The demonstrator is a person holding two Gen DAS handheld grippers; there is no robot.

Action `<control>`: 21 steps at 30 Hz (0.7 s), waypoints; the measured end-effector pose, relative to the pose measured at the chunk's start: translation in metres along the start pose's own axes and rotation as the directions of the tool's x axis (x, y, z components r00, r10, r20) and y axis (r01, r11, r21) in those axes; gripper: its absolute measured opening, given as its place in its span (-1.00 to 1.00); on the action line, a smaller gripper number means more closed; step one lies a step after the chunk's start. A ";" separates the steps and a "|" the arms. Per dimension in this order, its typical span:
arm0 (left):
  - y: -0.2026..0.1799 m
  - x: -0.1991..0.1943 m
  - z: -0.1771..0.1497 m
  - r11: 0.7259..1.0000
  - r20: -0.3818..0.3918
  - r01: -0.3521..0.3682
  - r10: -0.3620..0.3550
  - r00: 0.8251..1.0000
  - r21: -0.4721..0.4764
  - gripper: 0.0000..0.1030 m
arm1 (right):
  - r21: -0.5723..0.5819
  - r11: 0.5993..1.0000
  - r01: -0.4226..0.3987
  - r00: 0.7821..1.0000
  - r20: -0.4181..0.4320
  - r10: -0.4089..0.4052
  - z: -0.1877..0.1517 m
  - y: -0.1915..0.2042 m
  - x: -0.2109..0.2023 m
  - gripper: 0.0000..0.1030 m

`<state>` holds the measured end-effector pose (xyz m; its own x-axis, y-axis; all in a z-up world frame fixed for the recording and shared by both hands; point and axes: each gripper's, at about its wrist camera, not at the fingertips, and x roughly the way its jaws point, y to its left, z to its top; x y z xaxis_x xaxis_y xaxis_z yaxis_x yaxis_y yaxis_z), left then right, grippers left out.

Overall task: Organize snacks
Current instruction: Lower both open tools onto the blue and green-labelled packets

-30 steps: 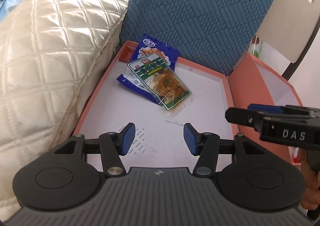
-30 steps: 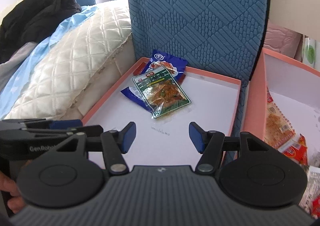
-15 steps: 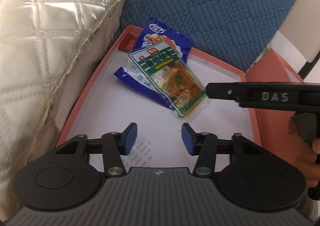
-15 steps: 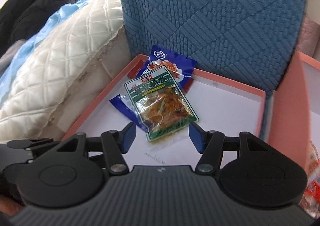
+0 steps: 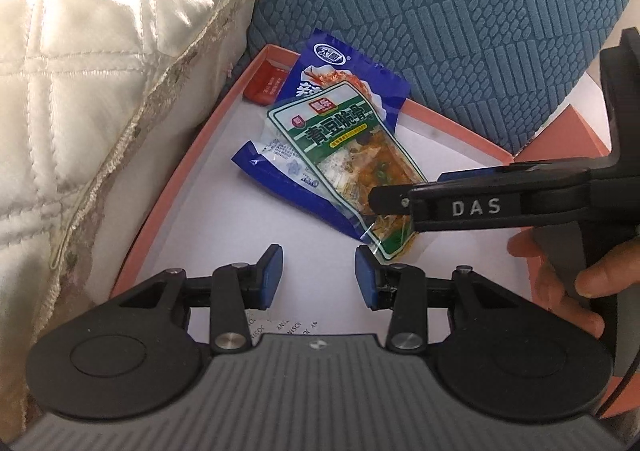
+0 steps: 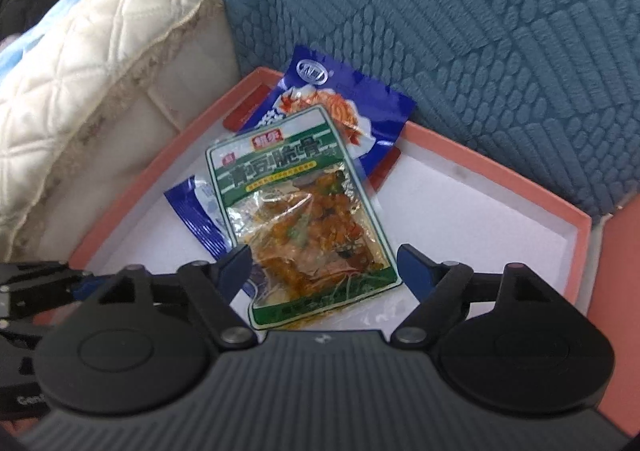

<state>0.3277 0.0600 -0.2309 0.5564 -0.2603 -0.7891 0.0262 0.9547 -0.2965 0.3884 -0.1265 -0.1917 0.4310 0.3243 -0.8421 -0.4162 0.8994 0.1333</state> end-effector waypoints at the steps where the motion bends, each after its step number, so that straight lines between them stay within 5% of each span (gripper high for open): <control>1: 0.000 0.000 0.000 1.000 -0.001 -0.001 0.001 1.000 -0.002 -0.11 | -0.010 1.000 0.000 1.000 -0.004 0.000 0.001 0.000 0.002 0.58; 12: -0.001 -0.003 0.003 1.000 0.012 -0.012 0.012 1.000 -0.006 -0.11 | -0.027 1.000 -0.002 1.000 -0.023 0.001 0.001 -0.001 0.016 0.62; 15: -0.001 -0.004 0.003 1.000 0.010 -0.014 0.014 1.000 -0.007 -0.11 | -0.035 0.999 -0.016 1.000 -0.022 0.015 0.002 0.001 0.016 0.35; 18: -0.002 -0.005 0.003 1.000 0.012 -0.016 0.016 1.000 -0.007 -0.11 | -0.115 0.993 0.008 1.000 -0.014 -0.010 0.002 0.010 0.011 -0.17; 21: -0.002 -0.006 0.003 1.000 0.012 -0.016 0.016 1.000 -0.004 -0.11 | -0.134 0.991 0.006 1.000 -0.014 -0.008 0.003 0.009 0.009 -0.32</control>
<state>0.3268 0.0603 -0.2240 0.5670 -0.2428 -0.7871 0.0137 0.9582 -0.2857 0.3905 -0.1144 -0.1965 0.4230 0.3131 -0.8503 -0.5172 0.8540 0.0572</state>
